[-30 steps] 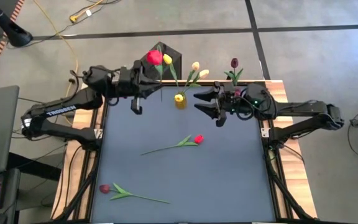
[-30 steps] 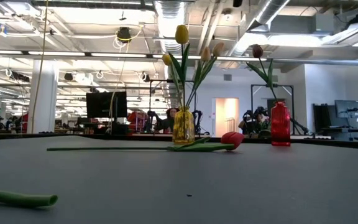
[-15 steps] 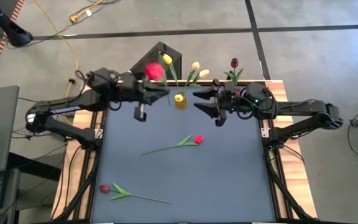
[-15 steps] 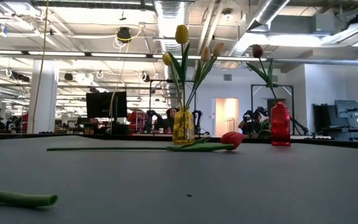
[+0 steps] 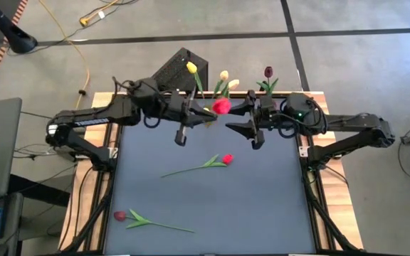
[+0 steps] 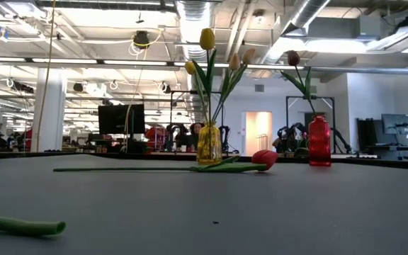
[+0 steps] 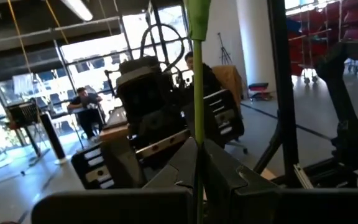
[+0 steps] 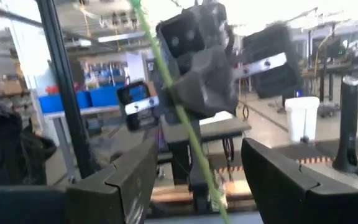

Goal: Sort flowers into vase by color
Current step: Put the top red flower into the red vase

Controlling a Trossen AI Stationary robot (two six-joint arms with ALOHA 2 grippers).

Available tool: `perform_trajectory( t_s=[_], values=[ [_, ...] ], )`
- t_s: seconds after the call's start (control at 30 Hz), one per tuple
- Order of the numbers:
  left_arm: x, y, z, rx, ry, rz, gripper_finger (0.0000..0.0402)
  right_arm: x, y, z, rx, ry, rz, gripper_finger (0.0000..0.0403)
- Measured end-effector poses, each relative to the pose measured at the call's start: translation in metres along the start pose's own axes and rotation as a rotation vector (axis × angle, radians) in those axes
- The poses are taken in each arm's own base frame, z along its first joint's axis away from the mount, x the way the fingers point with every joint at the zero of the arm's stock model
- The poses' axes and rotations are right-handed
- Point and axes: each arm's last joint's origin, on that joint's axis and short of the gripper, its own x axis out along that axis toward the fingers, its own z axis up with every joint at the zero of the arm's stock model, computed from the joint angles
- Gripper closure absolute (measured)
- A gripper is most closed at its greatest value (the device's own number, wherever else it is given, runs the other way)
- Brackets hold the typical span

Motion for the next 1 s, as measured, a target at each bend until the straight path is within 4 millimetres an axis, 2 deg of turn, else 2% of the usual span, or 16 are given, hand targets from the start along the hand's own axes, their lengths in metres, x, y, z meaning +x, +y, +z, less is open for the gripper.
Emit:
perform_trajectory(
  t_s=[0.17, 0.43, 0.6, 0.83, 1.0],
  values=[
    [0.006, 0.001, -0.009, -0.040, 0.029, -0.019, 0.0401, -0.005, 0.000, 0.000, 0.001, 0.038, -0.007, 0.0143],
    [0.006, 0.000, -0.009, -0.042, 0.043, -0.020, 0.0401, -0.010, 0.000, 0.004, -0.079, 0.028, -0.046, 0.0143],
    [0.006, 0.000, -0.012, -0.049, 0.066, -0.009, 0.0401, -0.006, -0.003, 0.001, -0.129, 0.030, -0.098, 0.0143],
    [0.004, 0.002, -0.018, -0.069, 0.142, 0.044, 0.0401, 0.002, -0.004, 0.003, -0.137, -0.054, -0.086, 0.0143],
    [0.004, 0.002, -0.019, -0.071, 0.152, 0.046, 0.0401, 0.011, -0.006, -0.006, -0.135, -0.030, -0.084, 0.0143]
  ],
)
